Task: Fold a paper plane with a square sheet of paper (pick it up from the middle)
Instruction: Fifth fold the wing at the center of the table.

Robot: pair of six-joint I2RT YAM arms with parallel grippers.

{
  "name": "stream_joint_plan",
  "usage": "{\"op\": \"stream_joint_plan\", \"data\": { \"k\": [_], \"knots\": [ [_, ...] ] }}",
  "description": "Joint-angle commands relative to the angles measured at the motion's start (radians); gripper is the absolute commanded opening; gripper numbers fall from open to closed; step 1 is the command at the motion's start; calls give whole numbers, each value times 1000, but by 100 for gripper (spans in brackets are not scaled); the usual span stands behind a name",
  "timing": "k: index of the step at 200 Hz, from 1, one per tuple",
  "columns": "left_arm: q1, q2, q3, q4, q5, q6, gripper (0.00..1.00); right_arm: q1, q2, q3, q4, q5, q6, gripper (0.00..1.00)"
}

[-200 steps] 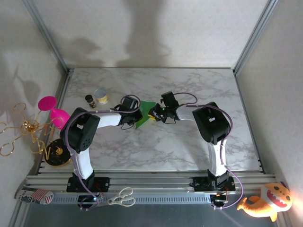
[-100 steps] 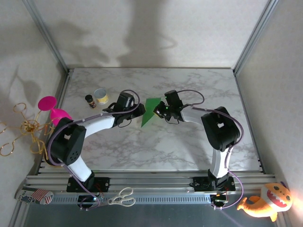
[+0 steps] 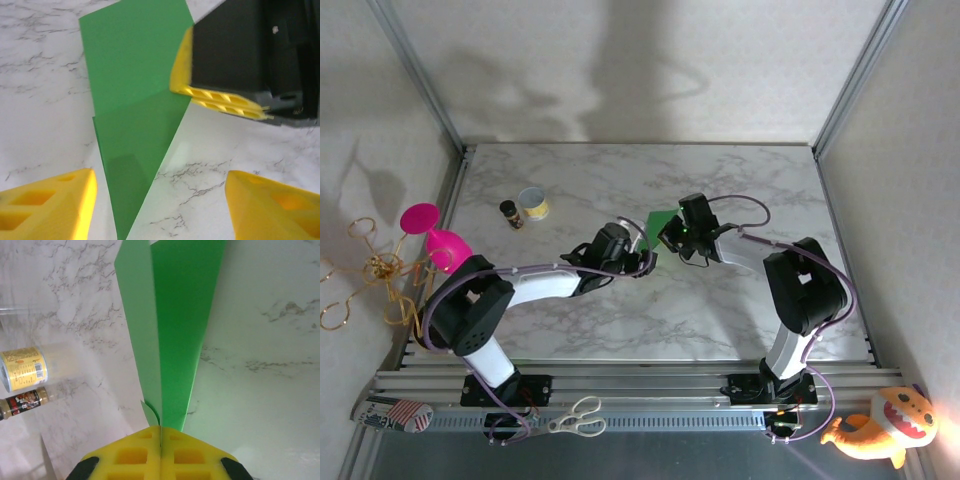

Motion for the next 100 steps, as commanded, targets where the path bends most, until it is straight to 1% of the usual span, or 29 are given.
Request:
{"op": "stream_joint_plan", "data": {
  "k": [1, 17, 54, 100],
  "knots": [
    [-31, 34, 14, 29, -48, 169, 66, -18, -43, -32, -40, -53, 30, 2],
    [-52, 44, -5, 52, -48, 212, 65, -31, -55, -47, -47, -82, 35, 2],
    [-87, 73, -62, 175, -64, 291, 62, -42, -68, -49, -49, -110, 47, 3],
    [-91, 116, -70, 224, -133, 333, 52, -42, -66, -39, -61, -127, 52, 5]
  ]
}}
